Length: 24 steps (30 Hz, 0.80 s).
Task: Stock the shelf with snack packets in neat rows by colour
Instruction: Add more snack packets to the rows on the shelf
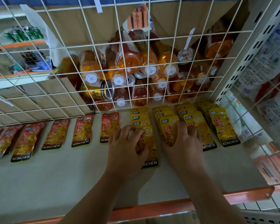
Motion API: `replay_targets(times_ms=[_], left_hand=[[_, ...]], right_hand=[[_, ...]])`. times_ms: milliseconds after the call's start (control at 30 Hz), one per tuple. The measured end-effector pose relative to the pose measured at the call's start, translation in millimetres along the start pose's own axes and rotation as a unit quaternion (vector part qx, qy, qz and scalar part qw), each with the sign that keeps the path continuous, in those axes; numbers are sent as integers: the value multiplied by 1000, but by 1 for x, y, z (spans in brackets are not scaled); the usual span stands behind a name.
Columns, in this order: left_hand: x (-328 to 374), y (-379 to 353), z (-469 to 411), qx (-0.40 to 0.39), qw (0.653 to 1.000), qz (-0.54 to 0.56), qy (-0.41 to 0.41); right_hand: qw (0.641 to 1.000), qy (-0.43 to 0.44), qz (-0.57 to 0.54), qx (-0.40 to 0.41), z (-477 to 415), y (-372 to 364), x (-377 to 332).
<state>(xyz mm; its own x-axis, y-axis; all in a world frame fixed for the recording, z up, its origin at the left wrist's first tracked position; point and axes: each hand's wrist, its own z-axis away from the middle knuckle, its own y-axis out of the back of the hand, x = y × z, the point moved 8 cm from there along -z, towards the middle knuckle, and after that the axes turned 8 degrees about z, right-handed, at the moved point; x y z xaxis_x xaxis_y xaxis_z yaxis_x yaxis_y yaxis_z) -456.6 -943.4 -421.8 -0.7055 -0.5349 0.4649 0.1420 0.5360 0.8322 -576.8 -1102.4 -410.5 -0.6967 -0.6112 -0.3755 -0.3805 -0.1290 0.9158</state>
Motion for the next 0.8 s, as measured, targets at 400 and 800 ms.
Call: replay_targets(times_ms=[400,800], left_hand=[[0,1,0,1,1000,8,1],[0,1,0,5,1000,8,0]], right_hand=[[999,1,-26,26,4,4,3],[999,25,24,26,13,-1,3]])
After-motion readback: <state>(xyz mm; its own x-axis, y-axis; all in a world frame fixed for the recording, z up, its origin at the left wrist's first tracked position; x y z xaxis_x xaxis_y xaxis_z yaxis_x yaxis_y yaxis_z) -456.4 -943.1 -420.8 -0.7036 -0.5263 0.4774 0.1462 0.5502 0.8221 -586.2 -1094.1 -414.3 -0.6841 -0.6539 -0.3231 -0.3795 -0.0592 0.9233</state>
